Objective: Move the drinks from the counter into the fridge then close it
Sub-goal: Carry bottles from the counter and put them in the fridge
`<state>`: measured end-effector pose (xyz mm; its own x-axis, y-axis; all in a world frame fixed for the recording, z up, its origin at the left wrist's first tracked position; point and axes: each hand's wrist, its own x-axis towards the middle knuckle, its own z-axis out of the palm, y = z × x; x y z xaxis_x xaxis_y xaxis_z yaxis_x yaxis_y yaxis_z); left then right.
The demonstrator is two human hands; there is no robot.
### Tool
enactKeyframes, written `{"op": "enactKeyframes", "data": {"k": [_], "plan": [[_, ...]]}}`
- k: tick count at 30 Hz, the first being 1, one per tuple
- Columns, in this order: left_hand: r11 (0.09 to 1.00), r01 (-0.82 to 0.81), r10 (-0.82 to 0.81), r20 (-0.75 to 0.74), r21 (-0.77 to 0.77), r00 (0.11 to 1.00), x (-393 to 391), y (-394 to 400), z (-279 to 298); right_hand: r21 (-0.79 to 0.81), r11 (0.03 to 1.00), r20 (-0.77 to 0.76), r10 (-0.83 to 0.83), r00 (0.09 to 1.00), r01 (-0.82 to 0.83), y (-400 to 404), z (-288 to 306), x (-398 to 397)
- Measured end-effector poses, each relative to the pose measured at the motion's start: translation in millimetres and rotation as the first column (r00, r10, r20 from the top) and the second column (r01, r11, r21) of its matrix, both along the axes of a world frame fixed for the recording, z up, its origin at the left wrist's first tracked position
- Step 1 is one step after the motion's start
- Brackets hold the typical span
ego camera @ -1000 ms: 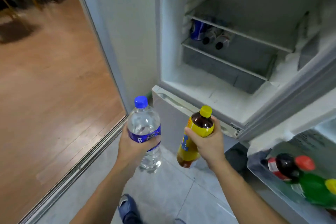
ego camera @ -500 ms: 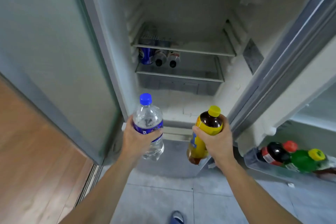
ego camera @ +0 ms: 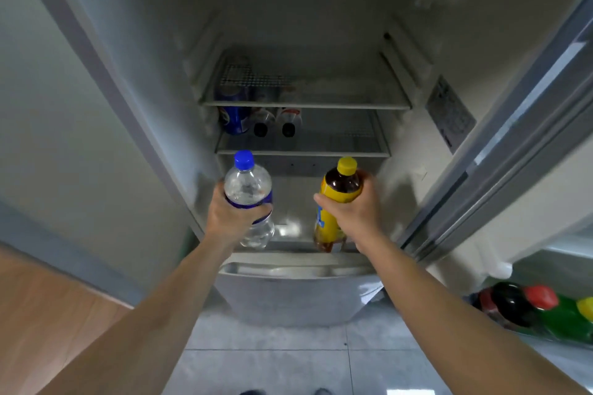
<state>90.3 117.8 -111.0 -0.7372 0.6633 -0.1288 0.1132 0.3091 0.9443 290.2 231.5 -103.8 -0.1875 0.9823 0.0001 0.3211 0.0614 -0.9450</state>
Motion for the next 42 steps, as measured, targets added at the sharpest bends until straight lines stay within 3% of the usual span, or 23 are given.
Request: {"op": "enactKeyframes", "data": {"k": [11, 18, 24, 30, 32, 36, 39, 42], "plan": [[0.979, 0.178, -0.187, 0.100, 0.099, 0.977, -49.8, 44.7, -12.1, -0.010, 0.999, 0.128, -0.043, 0.991, 0.044, 22.4, -3.0, -68.1], [0.963, 0.235, -0.244, 0.063, 0.128, 0.968, -62.9, 61.1, -13.3, -0.086, 0.996, 0.123, -0.025, 0.992, 0.036, 30.7, 11.6, -73.6], [0.951, 0.276, -0.283, 0.035, 0.139, 0.958, -65.0, 72.1, -21.1, -0.144, 0.989, 0.434, 0.045, 0.900, 0.020, 39.9, 50.2, -81.3], [0.958, 0.278, -0.277, -0.023, 0.066, 0.961, -63.9, 62.4, -12.0, -0.167, 0.976, 0.563, -0.019, 0.826, 0.137, 27.3, 47.2, -48.7], [0.958, 0.285, -0.282, -0.058, 0.036, 0.958, -65.0, 70.0, 6.7, -0.250, 0.956, 0.500, -0.011, 0.866, 0.157, 26.6, 44.2, -37.2], [0.913, 0.378, -0.402, -0.187, -0.153, 0.896, -65.0, 78.9, 45.8, -0.478, 0.860, 0.106, -0.149, 0.983, 0.182, 26.8, 42.9, -14.3], [0.939, 0.325, -0.342, -0.226, -0.109, 0.912, -59.4, 61.7, 47.1, -0.551, 0.803, -0.078, -0.321, 0.944, 0.227, 17.7, 31.2, 3.6], [0.988, 0.153, -0.144, -0.218, 0.025, 0.965, -47.1, 31.7, 33.8, -0.624, 0.760, -0.279, -0.434, 0.856, 0.182, 0.5, 8.7, 12.6]]}}
